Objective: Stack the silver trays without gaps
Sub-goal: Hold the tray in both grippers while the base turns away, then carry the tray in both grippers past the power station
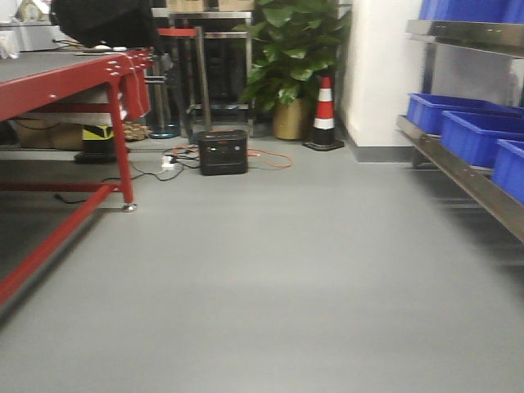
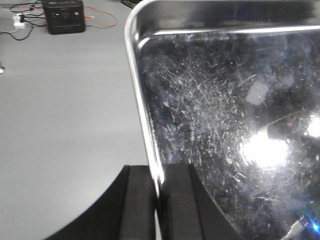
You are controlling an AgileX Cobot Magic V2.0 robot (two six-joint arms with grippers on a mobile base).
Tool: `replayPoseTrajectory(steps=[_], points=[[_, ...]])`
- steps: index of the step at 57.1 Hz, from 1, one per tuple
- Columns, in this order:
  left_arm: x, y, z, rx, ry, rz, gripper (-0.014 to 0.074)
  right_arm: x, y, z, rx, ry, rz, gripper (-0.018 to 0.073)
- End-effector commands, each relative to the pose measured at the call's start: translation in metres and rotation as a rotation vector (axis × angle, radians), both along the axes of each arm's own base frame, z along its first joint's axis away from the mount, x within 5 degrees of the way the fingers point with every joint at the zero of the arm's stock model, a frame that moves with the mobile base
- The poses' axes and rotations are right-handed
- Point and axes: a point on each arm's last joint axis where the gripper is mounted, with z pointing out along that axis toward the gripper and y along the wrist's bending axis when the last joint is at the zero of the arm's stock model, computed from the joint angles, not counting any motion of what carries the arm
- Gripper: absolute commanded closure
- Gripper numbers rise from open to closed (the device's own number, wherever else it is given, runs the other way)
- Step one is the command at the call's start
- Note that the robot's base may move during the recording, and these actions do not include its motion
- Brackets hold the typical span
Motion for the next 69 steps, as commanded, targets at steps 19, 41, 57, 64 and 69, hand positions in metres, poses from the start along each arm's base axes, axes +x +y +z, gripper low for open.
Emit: replayPoseTrajectory(steps=[19, 41, 57, 64, 69], points=[[-0.0046, 0.0028, 0.0106, 0.002, -0.057, -0.008, 0.0606, -0.0025, -0.0039, 0.0117, -0.024, -0.072, -0.004, 0.0638], [-0.0046, 0.0028, 0.0106, 0.002, -0.057, -0.008, 0.0606, -0.0025, -0.0039, 0.0117, -0.024, -0.072, -0.004, 0.0638], [-0.0046, 0.0028, 0.0106, 0.002, -0.057, -0.008, 0.0606, -0.0025, -0.0039, 0.0117, -0.024, -0.072, -0.004, 0.0638], [-0.0046, 0.0028, 0.0106, 0.002, -0.057, -0.008, 0.0606, -0.0024, -0.0038, 0.0119, -0.023, -0.074, -0.004, 0.0638], [-0.0046, 0.0028, 0.0106, 0.002, -0.057, -0.008, 0.0606, -0.0022, -0.0038, 0.0123, -0.022, -0.079, -0.004, 0.0638]])
